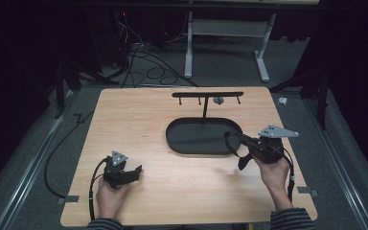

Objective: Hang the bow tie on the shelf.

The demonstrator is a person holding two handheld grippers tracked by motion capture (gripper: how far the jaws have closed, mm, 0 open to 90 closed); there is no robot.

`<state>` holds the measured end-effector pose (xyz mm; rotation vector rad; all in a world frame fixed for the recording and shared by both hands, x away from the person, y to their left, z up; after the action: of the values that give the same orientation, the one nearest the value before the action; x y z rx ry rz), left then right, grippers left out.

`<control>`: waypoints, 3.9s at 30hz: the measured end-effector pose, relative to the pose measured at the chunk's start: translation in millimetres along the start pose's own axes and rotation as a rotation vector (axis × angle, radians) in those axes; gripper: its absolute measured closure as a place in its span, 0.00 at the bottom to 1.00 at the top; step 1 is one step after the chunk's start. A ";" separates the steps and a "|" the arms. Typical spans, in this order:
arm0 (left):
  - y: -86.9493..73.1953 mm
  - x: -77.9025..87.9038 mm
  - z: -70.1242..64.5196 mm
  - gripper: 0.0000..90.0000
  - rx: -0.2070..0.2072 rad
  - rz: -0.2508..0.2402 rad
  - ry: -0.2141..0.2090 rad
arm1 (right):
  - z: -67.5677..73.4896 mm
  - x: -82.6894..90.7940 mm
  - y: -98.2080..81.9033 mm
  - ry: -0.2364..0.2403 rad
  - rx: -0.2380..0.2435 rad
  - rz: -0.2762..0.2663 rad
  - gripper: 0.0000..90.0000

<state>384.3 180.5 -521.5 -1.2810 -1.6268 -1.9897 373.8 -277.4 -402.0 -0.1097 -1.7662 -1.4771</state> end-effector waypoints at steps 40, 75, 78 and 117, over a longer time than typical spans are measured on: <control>0.0 0.0 0.2 0.26 0.002 0.000 -0.001 | -30.5 -6.7 46.3 -0.035 -0.048 -0.032 0.97; 0.1 0.1 0.4 0.26 0.002 0.000 -0.003 | -55.6 -21.9 79.3 -0.073 -0.107 -0.042 0.97; 0.0 0.1 0.4 0.26 0.002 0.000 -0.003 | -57.7 -24.8 80.7 -0.082 -0.111 -0.037 0.97; 0.0 0.1 0.3 0.26 0.002 0.000 -0.003 | -75.7 -37.4 76.1 -0.116 -0.182 0.014 0.83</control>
<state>384.4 180.7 -521.4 -1.2840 -1.6292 -1.9868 478.7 -302.9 -366.7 -0.3060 -1.7145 -1.6481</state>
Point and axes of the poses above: each handheld gripper's, and its own axes: x roughly backward along the jaws, y roughly out of its top, z roughly to its left, the point moved 2 cm from there along -x, roughly forward along the jaws, and after that the axes turned 7 degrees about z, right-handed, at the moved point
